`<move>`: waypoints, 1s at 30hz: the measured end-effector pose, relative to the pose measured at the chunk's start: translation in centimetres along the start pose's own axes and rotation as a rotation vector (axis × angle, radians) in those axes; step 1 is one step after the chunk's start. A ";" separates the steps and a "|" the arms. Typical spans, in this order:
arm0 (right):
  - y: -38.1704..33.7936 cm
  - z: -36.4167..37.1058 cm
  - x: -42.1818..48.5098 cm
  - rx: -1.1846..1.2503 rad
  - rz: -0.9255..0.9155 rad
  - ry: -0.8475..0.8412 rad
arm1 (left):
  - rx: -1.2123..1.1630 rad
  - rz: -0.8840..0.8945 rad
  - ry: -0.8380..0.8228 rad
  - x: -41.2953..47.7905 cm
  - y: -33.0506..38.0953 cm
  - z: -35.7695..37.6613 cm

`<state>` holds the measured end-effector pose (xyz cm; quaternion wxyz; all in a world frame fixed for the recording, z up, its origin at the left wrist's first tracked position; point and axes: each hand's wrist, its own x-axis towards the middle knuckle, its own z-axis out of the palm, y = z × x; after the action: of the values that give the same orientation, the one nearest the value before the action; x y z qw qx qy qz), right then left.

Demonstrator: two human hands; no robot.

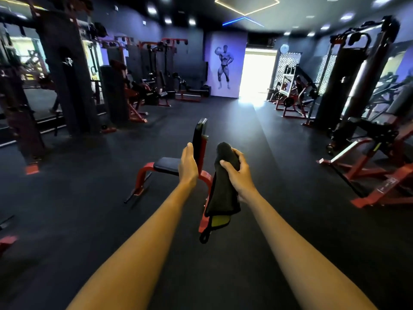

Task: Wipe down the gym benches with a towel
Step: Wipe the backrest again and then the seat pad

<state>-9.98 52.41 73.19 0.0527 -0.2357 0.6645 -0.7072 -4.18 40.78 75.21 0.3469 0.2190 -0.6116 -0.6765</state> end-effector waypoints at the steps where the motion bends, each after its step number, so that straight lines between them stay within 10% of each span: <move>1: 0.8 0.0 1.8 -0.005 0.000 -0.005 | -0.004 -0.012 0.001 1.5 -0.7 0.8; 30: 20.1 -13.2 71.3 -0.069 -0.022 0.023 | -0.007 -0.008 -0.015 60.0 -16.1 40.9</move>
<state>-83.10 34.59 72.52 0.0288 -0.2366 0.6865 -0.6870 -76.71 24.37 73.48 0.3403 0.2154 -0.6109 -0.6816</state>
